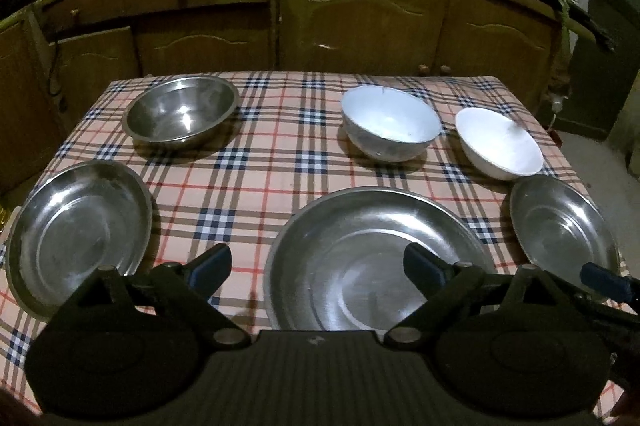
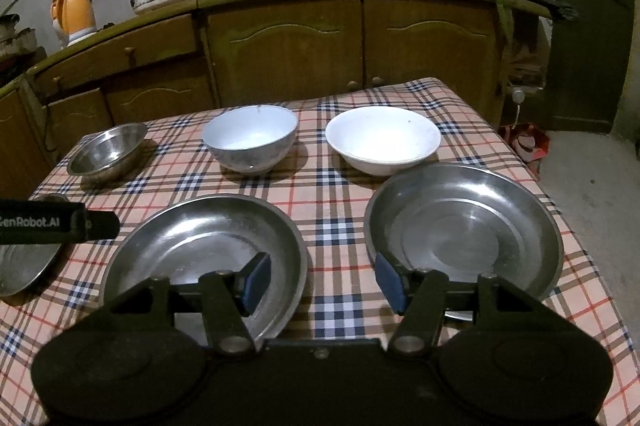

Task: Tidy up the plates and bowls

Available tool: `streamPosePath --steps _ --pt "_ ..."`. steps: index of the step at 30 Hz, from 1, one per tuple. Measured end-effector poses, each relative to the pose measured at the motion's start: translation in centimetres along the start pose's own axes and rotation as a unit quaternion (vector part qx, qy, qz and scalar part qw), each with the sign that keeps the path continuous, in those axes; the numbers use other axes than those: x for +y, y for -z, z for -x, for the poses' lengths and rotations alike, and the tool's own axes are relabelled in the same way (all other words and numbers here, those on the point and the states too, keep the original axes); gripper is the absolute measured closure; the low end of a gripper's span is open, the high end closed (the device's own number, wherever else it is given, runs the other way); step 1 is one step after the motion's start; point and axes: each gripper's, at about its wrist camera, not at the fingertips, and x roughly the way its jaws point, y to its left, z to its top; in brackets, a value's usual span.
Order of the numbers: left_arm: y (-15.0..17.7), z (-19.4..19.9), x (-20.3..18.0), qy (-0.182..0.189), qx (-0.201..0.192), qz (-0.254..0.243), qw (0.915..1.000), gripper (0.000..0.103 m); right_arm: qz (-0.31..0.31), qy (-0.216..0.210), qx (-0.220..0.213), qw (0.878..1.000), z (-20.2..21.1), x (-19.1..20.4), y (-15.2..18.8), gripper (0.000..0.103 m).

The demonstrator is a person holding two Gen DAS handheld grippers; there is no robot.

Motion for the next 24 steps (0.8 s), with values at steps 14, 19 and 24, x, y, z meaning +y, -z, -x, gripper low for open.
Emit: streamPosePath --steps 14,19,24 --pt "0.0 0.2 -3.3 0.020 0.004 -0.022 0.9995 0.007 -0.023 0.015 -0.002 1.000 0.8 -3.0 0.2 0.032" --pt "0.0 0.4 -5.0 0.029 0.000 -0.036 0.9989 0.007 -0.026 0.032 -0.005 0.999 1.2 -4.2 0.0 0.031" --pt "-0.2 0.5 -6.8 0.040 -0.003 -0.047 0.9981 0.007 -0.030 0.036 -0.012 0.999 1.8 -5.6 -0.2 0.031"
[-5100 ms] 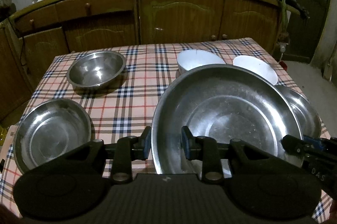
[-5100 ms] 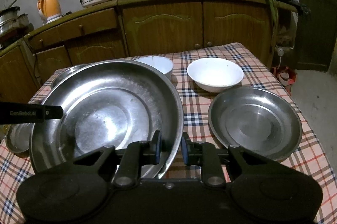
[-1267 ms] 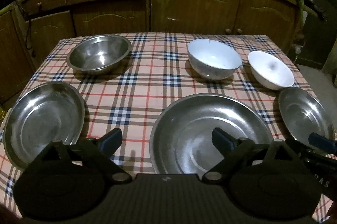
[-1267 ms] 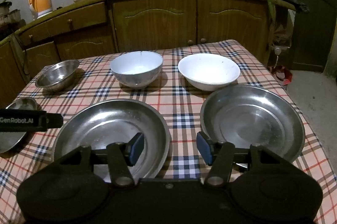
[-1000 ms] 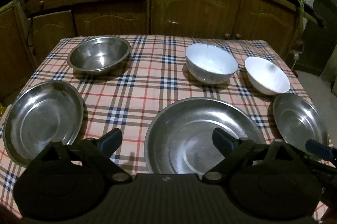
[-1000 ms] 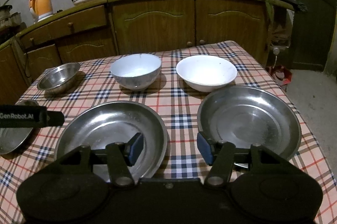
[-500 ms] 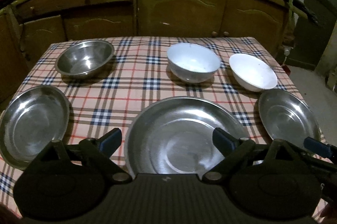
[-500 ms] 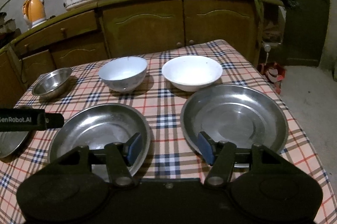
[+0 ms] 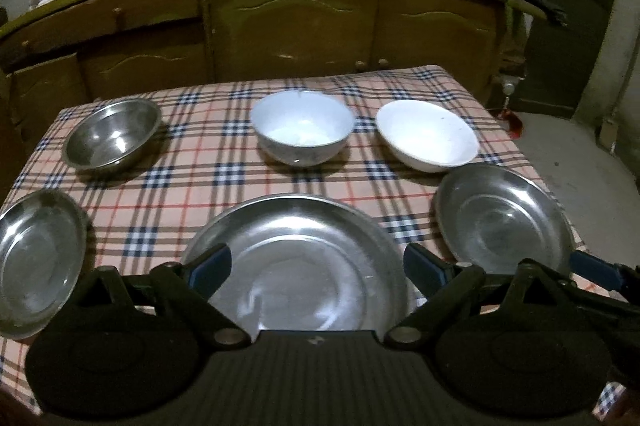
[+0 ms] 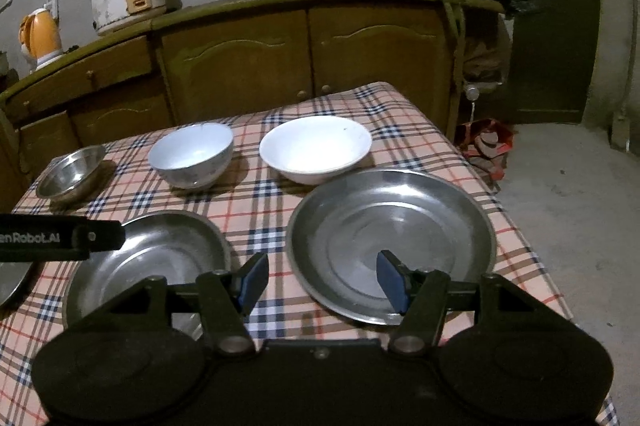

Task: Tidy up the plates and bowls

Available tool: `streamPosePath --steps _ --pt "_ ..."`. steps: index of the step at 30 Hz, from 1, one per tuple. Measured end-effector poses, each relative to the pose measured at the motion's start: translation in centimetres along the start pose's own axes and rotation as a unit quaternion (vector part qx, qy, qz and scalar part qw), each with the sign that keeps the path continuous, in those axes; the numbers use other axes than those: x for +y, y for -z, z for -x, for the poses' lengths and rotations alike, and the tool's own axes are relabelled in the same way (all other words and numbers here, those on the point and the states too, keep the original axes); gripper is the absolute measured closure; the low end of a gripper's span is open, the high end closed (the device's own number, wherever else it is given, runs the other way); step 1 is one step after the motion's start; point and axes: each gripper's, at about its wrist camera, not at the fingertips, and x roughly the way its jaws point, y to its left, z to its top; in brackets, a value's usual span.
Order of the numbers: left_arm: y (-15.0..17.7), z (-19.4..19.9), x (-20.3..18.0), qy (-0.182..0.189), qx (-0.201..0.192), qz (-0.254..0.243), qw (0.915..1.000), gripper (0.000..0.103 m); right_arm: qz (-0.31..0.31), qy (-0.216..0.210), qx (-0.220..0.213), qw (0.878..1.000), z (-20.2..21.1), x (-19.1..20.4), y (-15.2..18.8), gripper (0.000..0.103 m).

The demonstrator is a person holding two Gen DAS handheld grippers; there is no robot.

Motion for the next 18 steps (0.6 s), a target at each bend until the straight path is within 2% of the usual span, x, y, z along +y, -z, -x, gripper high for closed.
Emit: streamPosePath --steps 5,8,10,18 --pt "-0.2 -0.1 -1.8 0.011 -0.004 -0.012 0.9999 0.007 0.001 0.016 -0.004 1.000 0.4 -1.5 -0.1 0.030" --pt "-0.4 -0.3 -2.7 0.016 -0.007 -0.017 0.9997 0.007 0.004 0.038 -0.005 0.999 0.4 -2.4 -0.1 0.023" --pt "-0.4 -0.6 -3.2 0.017 -0.008 -0.018 0.9997 0.007 0.005 0.047 -0.005 0.999 0.3 -3.0 0.0 0.023" --pt "-0.6 -2.6 -4.6 0.025 0.006 -0.018 0.9995 0.007 -0.001 0.055 0.004 0.998 -0.7 -6.4 0.1 0.023"
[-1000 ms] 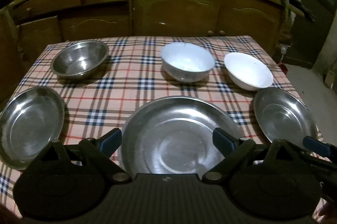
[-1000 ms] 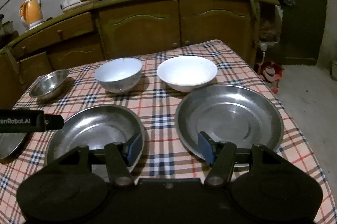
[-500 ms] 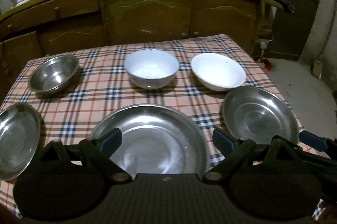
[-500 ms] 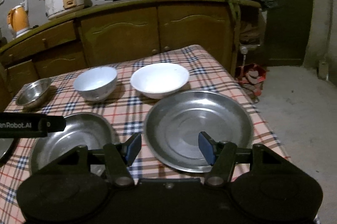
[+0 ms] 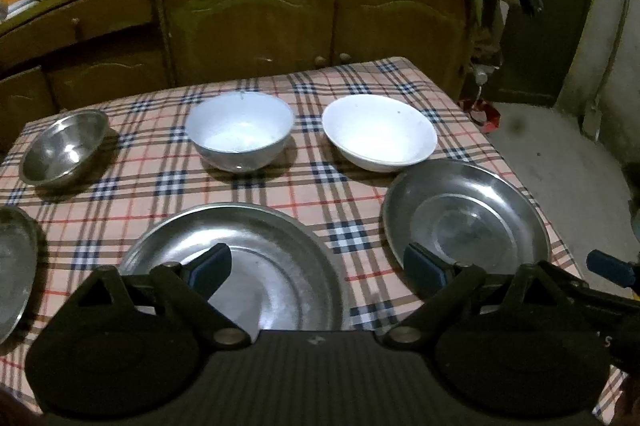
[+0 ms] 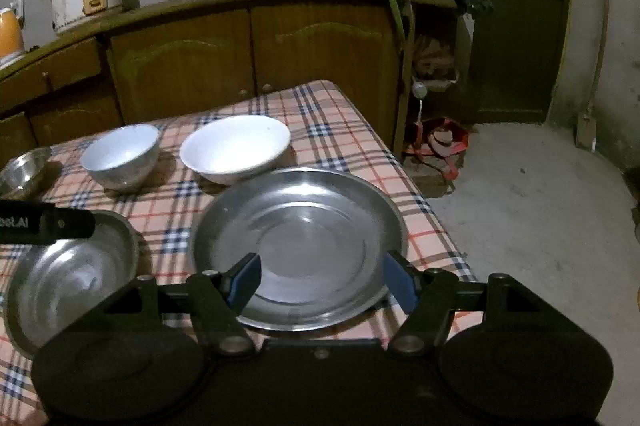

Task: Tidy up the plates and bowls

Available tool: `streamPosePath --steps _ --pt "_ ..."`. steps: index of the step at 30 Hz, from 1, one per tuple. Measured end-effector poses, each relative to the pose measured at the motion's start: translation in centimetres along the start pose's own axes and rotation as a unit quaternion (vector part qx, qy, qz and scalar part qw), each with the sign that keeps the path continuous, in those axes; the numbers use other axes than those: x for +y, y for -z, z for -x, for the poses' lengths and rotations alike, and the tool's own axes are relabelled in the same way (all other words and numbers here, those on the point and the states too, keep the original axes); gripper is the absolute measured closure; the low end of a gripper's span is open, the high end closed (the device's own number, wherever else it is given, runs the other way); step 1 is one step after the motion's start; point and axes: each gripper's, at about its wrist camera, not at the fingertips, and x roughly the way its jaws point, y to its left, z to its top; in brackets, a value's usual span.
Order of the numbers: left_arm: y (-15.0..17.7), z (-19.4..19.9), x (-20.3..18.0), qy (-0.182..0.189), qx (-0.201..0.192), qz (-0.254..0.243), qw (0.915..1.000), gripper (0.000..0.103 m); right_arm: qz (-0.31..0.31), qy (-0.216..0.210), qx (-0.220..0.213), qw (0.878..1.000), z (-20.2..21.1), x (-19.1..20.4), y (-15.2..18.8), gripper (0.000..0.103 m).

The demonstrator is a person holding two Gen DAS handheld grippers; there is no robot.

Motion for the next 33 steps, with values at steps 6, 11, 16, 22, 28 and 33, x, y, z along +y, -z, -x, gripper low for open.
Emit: streamPosePath --steps 6,11,16,22,28,33 --pt "-0.4 -1.9 -1.3 0.008 0.015 -0.001 0.9999 0.007 -0.007 0.009 0.009 1.000 -1.8 -2.3 0.2 0.023" --pt "-0.7 -3.7 -3.0 0.009 0.021 -0.015 0.9996 0.007 -0.015 0.010 0.020 1.000 -3.7 -4.3 0.2 0.023" --pt "-0.9 -5.5 -4.2 0.007 0.034 -0.027 0.9990 0.008 -0.014 0.009 0.034 0.999 -5.6 -5.4 0.1 0.023" --pt "-0.9 -7.5 -5.4 0.003 0.045 -0.041 0.9981 0.008 -0.029 -0.004 0.048 0.998 -7.6 -6.4 0.0 0.023" --pt "-0.9 -9.5 -6.4 0.007 0.060 -0.052 0.9968 0.010 -0.042 -0.017 0.064 0.997 -9.1 -6.8 0.1 0.023" --pt "-0.6 -10.9 -7.2 0.029 0.081 -0.063 0.9943 0.033 -0.058 -0.032 0.074 0.995 -9.8 -6.9 0.4 0.039"
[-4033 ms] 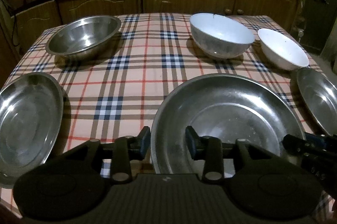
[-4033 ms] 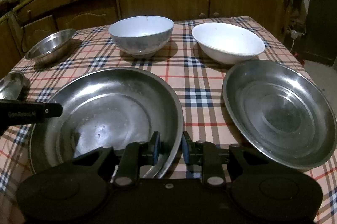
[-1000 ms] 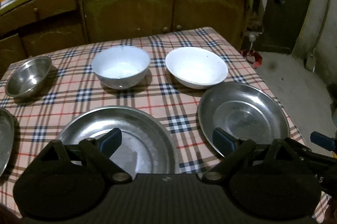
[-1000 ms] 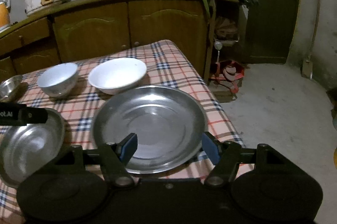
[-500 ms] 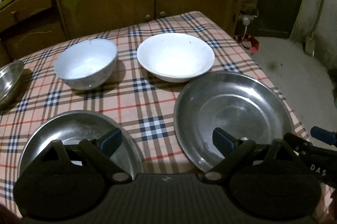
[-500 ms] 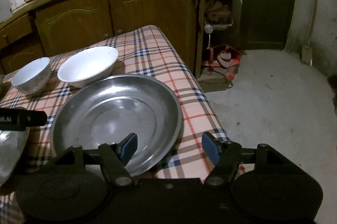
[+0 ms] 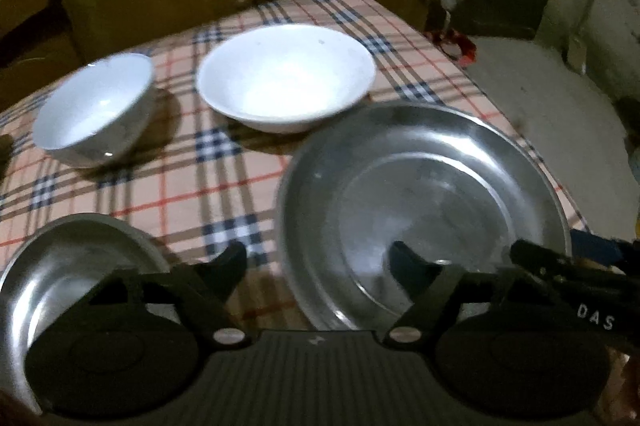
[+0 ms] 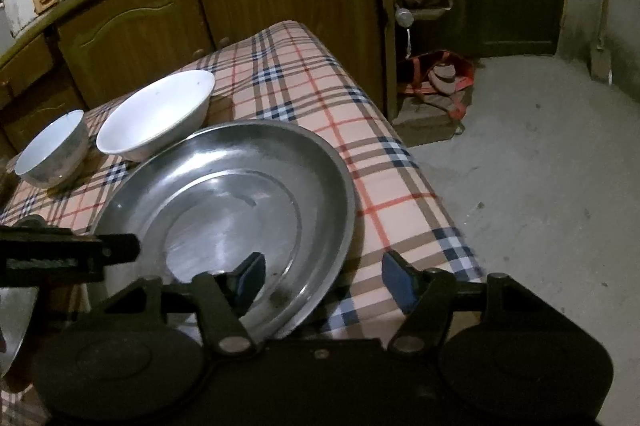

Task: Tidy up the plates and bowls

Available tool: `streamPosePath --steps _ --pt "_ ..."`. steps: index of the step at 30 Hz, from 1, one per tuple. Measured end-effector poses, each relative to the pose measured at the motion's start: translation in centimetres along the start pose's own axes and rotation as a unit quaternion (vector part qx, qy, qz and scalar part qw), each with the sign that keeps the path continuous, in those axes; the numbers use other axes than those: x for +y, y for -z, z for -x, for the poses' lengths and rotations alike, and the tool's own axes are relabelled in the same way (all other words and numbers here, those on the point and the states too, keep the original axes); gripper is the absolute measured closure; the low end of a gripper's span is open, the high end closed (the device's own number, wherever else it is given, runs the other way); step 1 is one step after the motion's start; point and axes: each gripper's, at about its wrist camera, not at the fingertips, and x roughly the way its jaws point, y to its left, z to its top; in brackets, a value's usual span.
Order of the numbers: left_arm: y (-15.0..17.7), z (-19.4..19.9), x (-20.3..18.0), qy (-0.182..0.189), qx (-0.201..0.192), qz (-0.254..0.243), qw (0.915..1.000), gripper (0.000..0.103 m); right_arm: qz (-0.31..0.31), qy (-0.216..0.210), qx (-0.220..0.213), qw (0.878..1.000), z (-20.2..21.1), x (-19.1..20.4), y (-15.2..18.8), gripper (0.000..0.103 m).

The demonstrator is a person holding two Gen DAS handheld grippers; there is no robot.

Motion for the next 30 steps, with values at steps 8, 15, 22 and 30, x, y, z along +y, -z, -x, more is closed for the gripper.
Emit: streamPosePath --steps 8,15,22,30 --pt "0.5 -0.1 0.1 0.002 0.008 0.006 0.9999 0.071 -0.014 0.010 -0.006 1.000 0.8 -0.3 0.2 0.077" --pt "0.8 1.3 -0.7 0.011 -0.005 -0.003 0.9999 0.071 -0.026 0.020 -0.027 0.999 3.4 -0.6 0.9 0.078" --pt "1.2 4.3 -2.2 0.017 -0.033 -0.029 0.9989 0.071 -0.033 0.037 -0.052 0.997 7.0 -0.9 1.3 0.078" --pt "1.5 7.1 -2.6 0.027 -0.053 -0.034 0.9976 0.071 -0.034 0.045 -0.091 0.994 11.3 -0.5 1.2 0.078"
